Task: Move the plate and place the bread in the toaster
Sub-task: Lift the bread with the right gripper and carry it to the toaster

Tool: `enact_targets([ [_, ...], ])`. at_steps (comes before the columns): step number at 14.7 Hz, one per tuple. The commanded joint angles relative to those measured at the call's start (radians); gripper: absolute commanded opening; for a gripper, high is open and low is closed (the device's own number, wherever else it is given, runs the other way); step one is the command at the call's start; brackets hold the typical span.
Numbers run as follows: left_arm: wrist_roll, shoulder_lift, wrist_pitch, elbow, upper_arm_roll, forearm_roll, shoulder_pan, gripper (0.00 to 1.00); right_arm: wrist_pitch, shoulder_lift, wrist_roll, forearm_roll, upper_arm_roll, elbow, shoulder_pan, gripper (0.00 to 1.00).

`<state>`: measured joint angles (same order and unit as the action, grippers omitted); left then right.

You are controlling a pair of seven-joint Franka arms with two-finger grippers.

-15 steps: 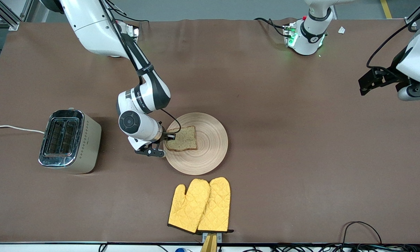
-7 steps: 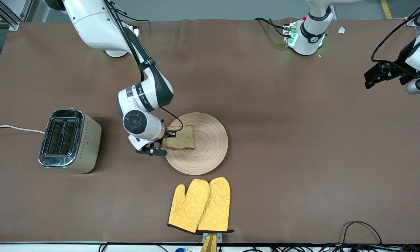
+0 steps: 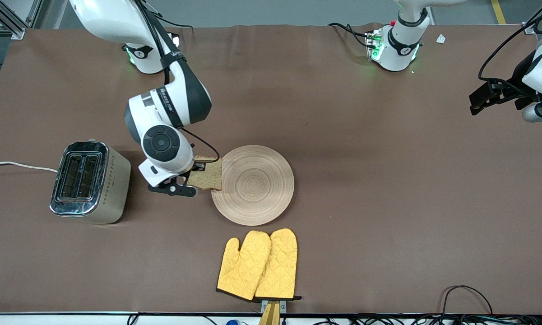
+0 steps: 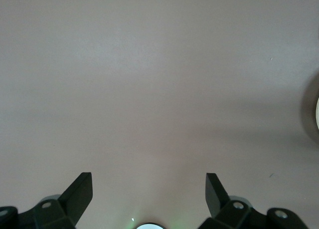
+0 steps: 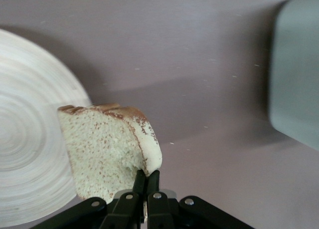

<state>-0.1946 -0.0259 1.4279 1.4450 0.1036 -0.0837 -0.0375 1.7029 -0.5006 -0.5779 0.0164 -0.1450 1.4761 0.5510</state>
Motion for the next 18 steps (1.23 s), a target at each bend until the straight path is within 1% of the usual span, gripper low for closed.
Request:
enact_targets([
  [1, 0.015, 0.014, 0.002, 0.011, -0.004, 0.015, 0.002, 1.0, -0.09, 0.016, -0.005, 0.086, -0.022, -0.048, -0.003, 0.0],
  [4, 0.015, 0.012, 0.006, 0.009, -0.004, 0.016, 0.005, 1.0, -0.288, 0.019, -0.017, 0.196, -0.021, -0.126, -0.003, 0.0],
  [6, 0.015, 0.012, 0.008, 0.011, -0.004, 0.016, 0.005, 1.0, -0.353, 0.02, -0.011, 0.285, -0.024, -0.14, -0.005, 0.0],
  [8, 0.015, 0.012, 0.008, 0.011, -0.004, 0.028, 0.005, 1.0, -0.391, 0.03, -0.01, 0.397, -0.025, -0.14, -0.005, 0.0],
  [9, 0.015, 0.012, 0.008, 0.009, -0.004, 0.029, 0.005, 1.0, -0.403, 0.03, -0.011, 0.454, -0.025, -0.137, -0.008, 0.0],
  [11, 0.015, 0.012, 0.008, 0.011, -0.007, 0.029, 0.005, 1.0, -0.408, 0.027, -0.007, 0.537, -0.025, -0.125, -0.029, 0.0],
  [13, 0.015, 0.008, 0.011, 0.009, -0.004, 0.03, 0.004, 1.0, -0.423, 0.024, 0.027, 0.646, -0.025, -0.114, -0.031, 0.0],
  [15, 0.015, 0.004, 0.011, 0.009, -0.004, 0.036, 0.004, 1.0, -0.417, 0.023, 0.035, 0.761, -0.024, -0.068, -0.039, 0.0],
  [16, 0.015, 0.004, 0.011, 0.009, -0.004, 0.038, 0.004, 1.0, -0.413, 0.023, 0.035, 0.798, -0.024, -0.045, -0.043, 0.0],
  [18, 0.015, 0.004, 0.011, 0.011, -0.004, 0.041, 0.004, 1.0, -0.382, 0.023, 0.035, 0.839, -0.024, -0.005, -0.056, 0.0],
])
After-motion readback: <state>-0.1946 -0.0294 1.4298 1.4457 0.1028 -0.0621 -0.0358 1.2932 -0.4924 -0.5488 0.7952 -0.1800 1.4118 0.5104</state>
